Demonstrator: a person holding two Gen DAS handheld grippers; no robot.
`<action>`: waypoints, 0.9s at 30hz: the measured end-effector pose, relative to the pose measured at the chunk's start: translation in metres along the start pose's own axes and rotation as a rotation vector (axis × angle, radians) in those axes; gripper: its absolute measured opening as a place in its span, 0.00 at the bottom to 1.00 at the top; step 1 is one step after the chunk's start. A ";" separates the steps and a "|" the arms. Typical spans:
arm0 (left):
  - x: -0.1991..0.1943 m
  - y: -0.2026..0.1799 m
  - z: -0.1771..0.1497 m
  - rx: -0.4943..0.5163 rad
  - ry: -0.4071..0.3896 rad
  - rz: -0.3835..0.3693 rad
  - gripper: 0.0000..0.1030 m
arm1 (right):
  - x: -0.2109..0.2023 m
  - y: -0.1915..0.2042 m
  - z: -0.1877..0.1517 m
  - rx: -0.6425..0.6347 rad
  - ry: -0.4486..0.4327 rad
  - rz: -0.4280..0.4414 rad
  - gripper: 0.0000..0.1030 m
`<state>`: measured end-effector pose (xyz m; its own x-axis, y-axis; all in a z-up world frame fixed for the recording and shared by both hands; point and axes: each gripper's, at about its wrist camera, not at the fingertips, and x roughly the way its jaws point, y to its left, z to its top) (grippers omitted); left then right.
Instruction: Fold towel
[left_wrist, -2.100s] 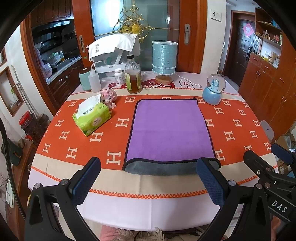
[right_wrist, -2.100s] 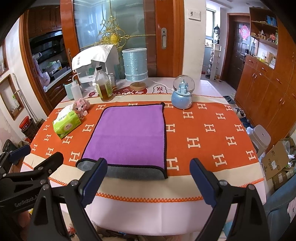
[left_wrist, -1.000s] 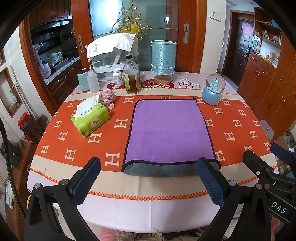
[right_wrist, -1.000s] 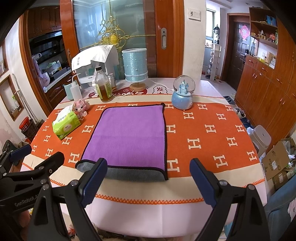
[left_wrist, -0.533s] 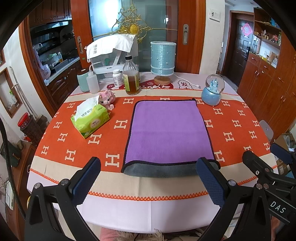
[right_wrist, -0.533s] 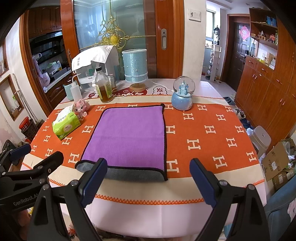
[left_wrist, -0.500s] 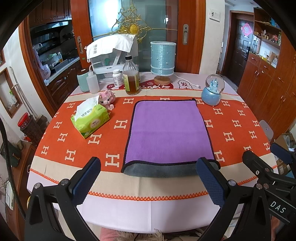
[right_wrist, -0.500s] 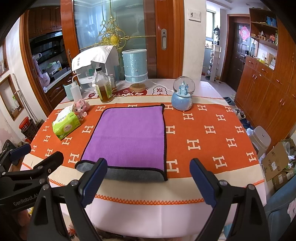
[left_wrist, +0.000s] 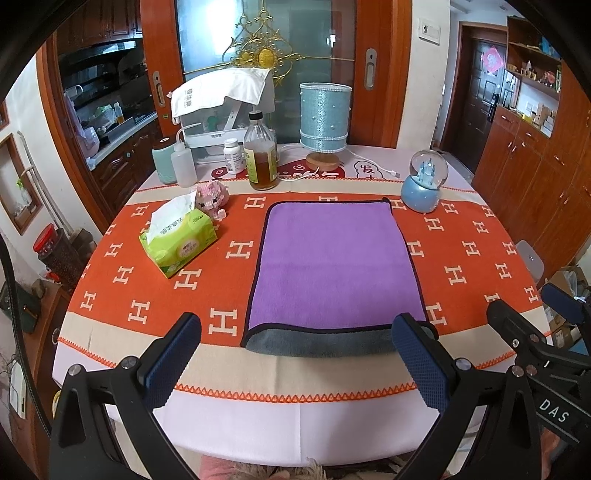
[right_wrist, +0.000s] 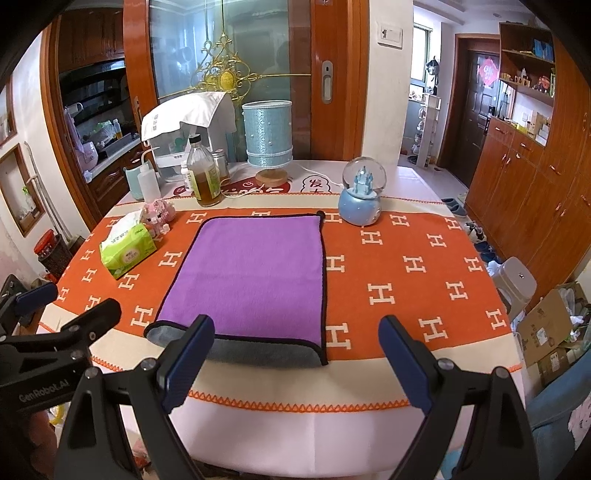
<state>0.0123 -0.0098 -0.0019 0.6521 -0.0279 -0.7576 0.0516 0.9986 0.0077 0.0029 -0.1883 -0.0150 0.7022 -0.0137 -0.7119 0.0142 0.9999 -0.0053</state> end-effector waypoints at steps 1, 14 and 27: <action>0.000 -0.001 0.001 0.002 0.002 -0.004 0.99 | -0.001 -0.001 0.003 0.001 -0.005 0.000 0.88; 0.006 0.015 0.052 0.056 -0.055 0.040 0.99 | 0.010 -0.028 0.039 0.021 -0.047 0.054 0.88; 0.104 0.065 0.055 0.085 0.090 0.029 0.99 | 0.082 -0.046 0.032 0.037 0.069 0.092 0.88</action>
<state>0.1251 0.0503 -0.0445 0.5841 0.0090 -0.8117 0.0998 0.9916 0.0828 0.0827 -0.2361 -0.0504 0.6513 0.0795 -0.7547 -0.0206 0.9960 0.0871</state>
